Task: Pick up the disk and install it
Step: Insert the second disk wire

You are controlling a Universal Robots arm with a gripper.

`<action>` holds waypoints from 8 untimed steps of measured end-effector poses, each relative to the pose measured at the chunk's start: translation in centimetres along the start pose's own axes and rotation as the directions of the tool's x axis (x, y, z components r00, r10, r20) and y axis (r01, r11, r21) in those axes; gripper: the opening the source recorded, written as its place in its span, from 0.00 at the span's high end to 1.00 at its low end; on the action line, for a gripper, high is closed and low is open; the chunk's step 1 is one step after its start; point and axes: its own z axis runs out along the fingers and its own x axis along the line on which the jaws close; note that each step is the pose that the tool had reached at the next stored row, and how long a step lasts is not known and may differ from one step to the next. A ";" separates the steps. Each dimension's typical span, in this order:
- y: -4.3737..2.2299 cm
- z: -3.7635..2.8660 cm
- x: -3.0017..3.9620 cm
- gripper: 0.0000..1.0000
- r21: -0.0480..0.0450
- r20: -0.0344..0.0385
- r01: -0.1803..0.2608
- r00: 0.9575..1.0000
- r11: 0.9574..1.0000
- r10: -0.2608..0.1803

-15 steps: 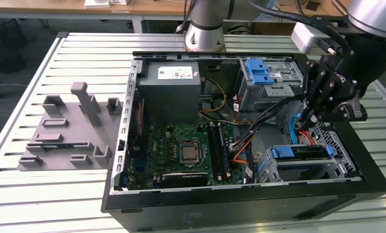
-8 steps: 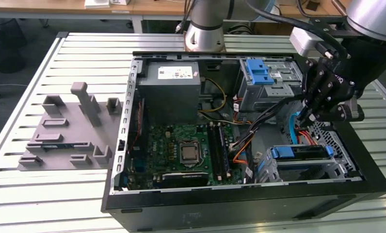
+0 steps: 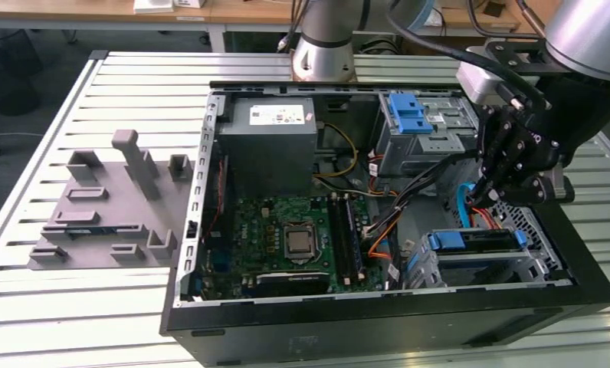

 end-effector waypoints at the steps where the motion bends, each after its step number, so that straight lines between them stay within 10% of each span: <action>1: 0.00 0.00 0.00 0.84 0.000 0.000 0.000 1.000 1.000 0.000; 8: 0.01 0.02 0.00 0.84 0.000 0.000 0.000 1.000 1.000 0.000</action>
